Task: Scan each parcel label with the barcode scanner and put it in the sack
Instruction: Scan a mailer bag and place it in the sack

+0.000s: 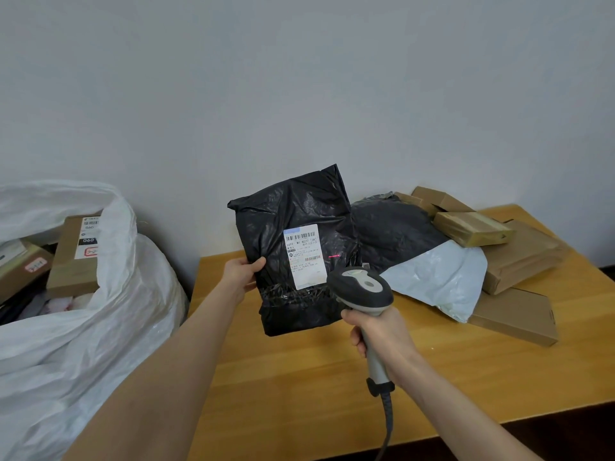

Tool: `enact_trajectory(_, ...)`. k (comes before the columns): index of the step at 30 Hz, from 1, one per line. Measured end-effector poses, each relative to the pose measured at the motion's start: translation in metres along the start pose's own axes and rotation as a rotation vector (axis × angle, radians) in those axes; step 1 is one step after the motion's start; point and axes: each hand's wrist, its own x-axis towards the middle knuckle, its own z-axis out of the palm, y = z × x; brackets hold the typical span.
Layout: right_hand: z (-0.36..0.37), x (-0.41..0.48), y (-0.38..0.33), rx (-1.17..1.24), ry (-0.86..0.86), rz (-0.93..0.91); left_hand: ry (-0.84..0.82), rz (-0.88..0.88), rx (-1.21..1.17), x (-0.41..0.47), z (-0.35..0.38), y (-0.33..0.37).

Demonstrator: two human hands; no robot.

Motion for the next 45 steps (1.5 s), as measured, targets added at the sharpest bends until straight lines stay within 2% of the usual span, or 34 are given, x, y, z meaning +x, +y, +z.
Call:
enact_trajectory(8, 0.007, 0.000, 0.000, 0.008, 0.007, -0.008, -0.009, 0.002, -0.003, 0.004, -0.007, 0.000)
enact_trajectory(14, 0.012, -0.001, -0.002, 0.099, -0.059, -0.007, -0.003, 0.014, 0.011, 0.000, -0.014, 0.003)
enact_trajectory(22, 0.043, 0.020, -0.056, 0.226, -0.171, -0.119, 0.049, 0.117, -0.094, -0.045, -0.052, 0.036)
enact_trajectory(25, 0.083, 0.018, -0.086, 0.260, -0.300, -0.157, 0.133, 0.165, -0.162, -0.068, -0.097, 0.057)
enact_trajectory(30, 0.160, 0.001, -0.122, 0.271, -0.480, -0.184, 0.388, 0.181, -0.233, -0.097, -0.210, 0.073)
enact_trajectory(37, 0.274, -0.012, -0.156, 0.226, -0.644, -0.159, 0.668, 0.048, -0.284, -0.100, -0.365, 0.056)
enact_trajectory(41, 0.352, -0.001, -0.168, 0.200, -0.642, -0.166, 0.708, -0.062, -0.235, -0.056, -0.435, 0.043)
enact_trajectory(45, 0.436, 0.020, -0.177, 0.196, -0.594, -0.147, 0.639, -0.120, -0.267, 0.010, -0.487, 0.041)
